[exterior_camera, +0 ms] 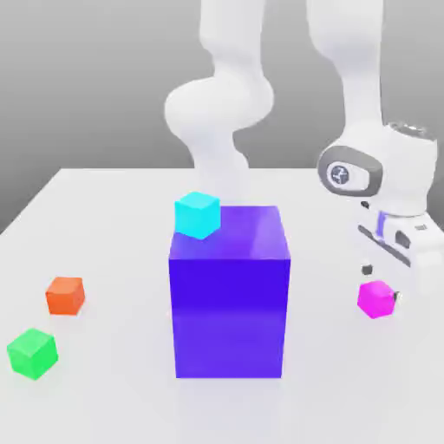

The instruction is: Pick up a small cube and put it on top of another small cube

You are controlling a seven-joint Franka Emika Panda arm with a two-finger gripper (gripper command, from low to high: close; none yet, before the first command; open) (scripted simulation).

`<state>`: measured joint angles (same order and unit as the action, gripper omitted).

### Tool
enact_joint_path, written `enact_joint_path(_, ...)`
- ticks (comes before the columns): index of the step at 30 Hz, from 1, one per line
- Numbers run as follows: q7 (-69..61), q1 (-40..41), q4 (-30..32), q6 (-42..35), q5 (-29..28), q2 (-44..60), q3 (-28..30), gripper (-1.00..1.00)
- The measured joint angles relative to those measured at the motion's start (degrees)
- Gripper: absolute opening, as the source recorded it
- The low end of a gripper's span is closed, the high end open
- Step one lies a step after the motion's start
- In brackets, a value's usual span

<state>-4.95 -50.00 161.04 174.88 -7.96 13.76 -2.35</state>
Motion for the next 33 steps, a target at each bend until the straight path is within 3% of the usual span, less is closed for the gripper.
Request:
enact_joint_path(1,0.3,-0.6,-0.3,1.5,-0.2,1.8,0.6,0.0)
enact_joint_path(2,0.4,-1.0,-0.4,2.2,-0.3,2.7,1.0,-1.0)
enact_joint_path(11,0.0,-0.1,0.0,-0.2,0.0,-0.2,0.0,-1.0)
enact_joint_path(17,-4.4,1.1,2.1,-8.5,6.0,-10.5,-2.7,-1.0)
enact_joint_path(20,-8.0,1.5,-0.8,-10.4,8.7,-12.3,-2.4,-1.0)
enact_joint_path(28,-25.5,16.5,-13.1,-13.7,13.1,-11.0,3.6,-1.0)
enact_joint_path(33,-36.5,27.9,-17.6,-16.2,14.4,-10.1,8.3,-1.0)
